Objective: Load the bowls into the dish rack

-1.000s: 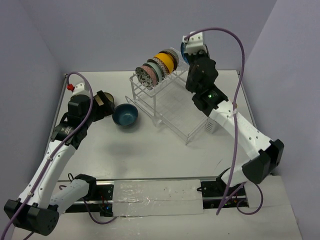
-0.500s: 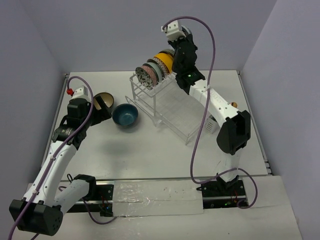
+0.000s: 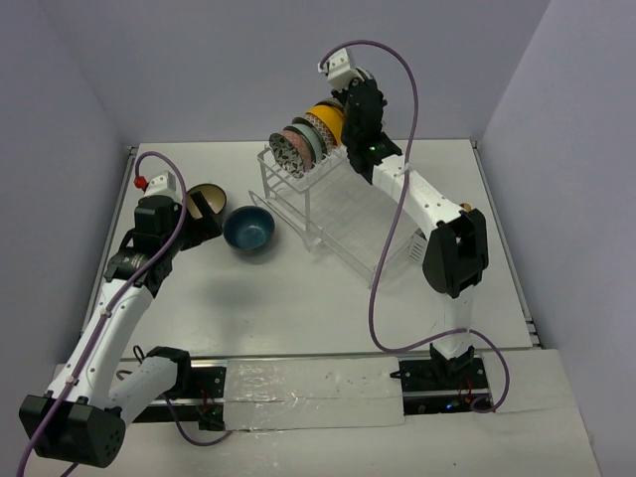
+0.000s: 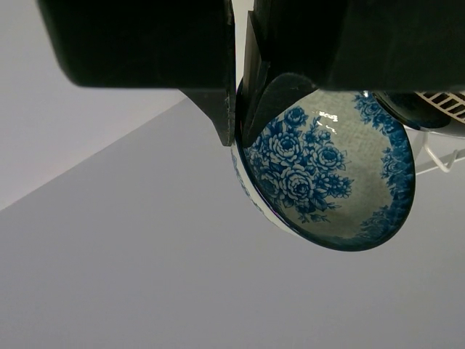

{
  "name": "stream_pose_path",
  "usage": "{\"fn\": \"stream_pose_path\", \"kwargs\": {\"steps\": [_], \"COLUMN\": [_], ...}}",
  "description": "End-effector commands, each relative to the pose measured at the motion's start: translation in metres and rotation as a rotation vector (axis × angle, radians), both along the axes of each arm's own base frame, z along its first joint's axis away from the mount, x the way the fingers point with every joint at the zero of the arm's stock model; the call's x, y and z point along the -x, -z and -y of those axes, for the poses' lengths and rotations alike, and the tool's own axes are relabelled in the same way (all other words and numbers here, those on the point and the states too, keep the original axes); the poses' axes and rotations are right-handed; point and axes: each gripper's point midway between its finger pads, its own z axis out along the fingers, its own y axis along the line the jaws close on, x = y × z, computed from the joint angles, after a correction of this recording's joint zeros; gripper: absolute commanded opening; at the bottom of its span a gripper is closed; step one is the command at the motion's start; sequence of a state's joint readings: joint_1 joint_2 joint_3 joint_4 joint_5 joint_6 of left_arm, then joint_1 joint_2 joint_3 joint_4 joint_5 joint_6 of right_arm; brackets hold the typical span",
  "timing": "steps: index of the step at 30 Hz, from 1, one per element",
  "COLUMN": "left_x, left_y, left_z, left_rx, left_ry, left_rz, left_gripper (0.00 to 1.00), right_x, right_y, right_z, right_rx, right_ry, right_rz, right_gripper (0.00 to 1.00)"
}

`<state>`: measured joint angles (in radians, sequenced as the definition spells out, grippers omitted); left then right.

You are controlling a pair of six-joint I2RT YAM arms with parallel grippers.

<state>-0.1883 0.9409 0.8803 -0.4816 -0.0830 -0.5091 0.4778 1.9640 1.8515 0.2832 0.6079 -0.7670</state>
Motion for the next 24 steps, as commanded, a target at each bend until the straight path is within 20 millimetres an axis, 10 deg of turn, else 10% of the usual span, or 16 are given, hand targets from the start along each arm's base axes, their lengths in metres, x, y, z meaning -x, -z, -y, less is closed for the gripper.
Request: {"fn": "stream_pose_path", "kwargs": {"steps": [1,24], "left_x": [-0.005,-0.003], "left_y": [-0.003,-0.005], "left_z": [0.001,-0.001], "left_rx": [0.001,0.012], "left_ry": [0.018,0.017], "left_rz": [0.023,0.032], "left_gripper": [0.99,0.99], "right_x": [0.007,0.026], "right_y": [-0.038,-0.021], "right_z": [0.006,0.003], "right_rx": [-0.082,-0.068], "right_ry": [-0.004,-0.016], "right_rz": [0.113,0.06], "right_gripper": [0.0,0.0]}}
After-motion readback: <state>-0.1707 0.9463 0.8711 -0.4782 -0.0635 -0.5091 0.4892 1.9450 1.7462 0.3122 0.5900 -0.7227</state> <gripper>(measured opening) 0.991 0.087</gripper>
